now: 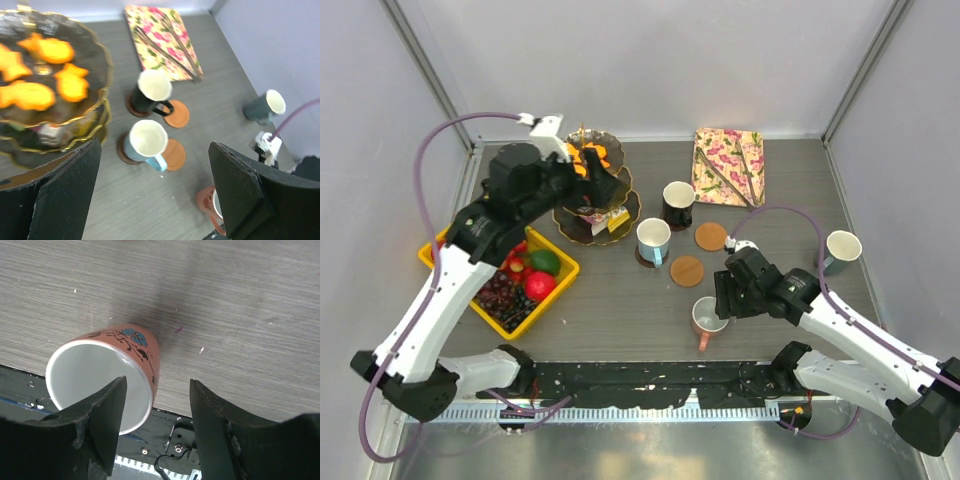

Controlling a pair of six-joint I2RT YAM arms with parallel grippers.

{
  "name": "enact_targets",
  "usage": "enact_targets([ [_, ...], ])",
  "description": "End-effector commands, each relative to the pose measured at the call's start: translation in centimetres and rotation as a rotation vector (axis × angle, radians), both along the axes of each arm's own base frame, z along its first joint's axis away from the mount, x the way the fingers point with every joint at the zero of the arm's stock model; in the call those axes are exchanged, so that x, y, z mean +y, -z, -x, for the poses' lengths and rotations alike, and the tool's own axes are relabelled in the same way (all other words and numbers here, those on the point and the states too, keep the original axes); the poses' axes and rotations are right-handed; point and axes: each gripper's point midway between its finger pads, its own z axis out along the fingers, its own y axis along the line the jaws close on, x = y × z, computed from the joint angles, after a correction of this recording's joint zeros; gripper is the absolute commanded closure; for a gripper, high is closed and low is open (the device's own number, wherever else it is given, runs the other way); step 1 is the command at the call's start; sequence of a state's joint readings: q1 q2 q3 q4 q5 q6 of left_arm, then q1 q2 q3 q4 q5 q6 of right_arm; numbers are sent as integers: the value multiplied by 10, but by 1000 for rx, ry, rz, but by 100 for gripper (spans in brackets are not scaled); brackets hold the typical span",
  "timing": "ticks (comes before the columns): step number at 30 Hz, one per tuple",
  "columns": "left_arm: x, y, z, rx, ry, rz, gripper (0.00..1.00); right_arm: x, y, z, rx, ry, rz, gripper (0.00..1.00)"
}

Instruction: Serve the afternoon tea

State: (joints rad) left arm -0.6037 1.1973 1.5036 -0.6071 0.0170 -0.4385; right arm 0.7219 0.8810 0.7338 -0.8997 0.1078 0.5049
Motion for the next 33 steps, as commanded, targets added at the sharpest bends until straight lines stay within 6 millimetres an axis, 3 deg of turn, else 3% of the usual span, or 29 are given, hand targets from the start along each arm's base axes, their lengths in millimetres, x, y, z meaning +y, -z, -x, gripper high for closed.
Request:
enact_targets([
  [1,49,-3,-2,-16,-88,-29,4,10,10,4,43,25,-27,42],
  [3,73,-1,-3,-19,-139,-51,4,11,15,5,59,27,-23,47],
  [5,93,0,-1,-37,-189,-68,4,11,14,4,54,32,-20,59],
  [6,104,4,-1,-42,-221,-81,4,9,12,1,43,36,-7,70],
  [7,117,4,-1,-59,-263,-96,4,7,7,-1,32,31,8,81],
  [10,148,4,7,-124,-375,-139,4,-4,-6,-9,-4,15,91,92],
  [11,155,7,9,-138,-402,-154,4,-4,-19,-17,-39,19,97,95],
  [12,161,12,11,-152,-427,-170,4,-7,-21,-18,-37,-1,132,95],
  [17,193,32,19,-212,-561,-246,4,-13,-69,-58,-152,-13,189,95],
  [21,210,47,22,-218,-636,-320,3,-23,-95,-104,-204,-3,170,95],
  [25,218,48,27,-243,-676,-371,1,-35,-118,-151,-268,38,170,95],
  [30,226,49,32,-268,-717,-398,1,-40,-118,-201,-268,28,193,94],
  [33,227,49,33,-278,-721,-397,1,-42,-104,-220,-236,25,211,95],
])
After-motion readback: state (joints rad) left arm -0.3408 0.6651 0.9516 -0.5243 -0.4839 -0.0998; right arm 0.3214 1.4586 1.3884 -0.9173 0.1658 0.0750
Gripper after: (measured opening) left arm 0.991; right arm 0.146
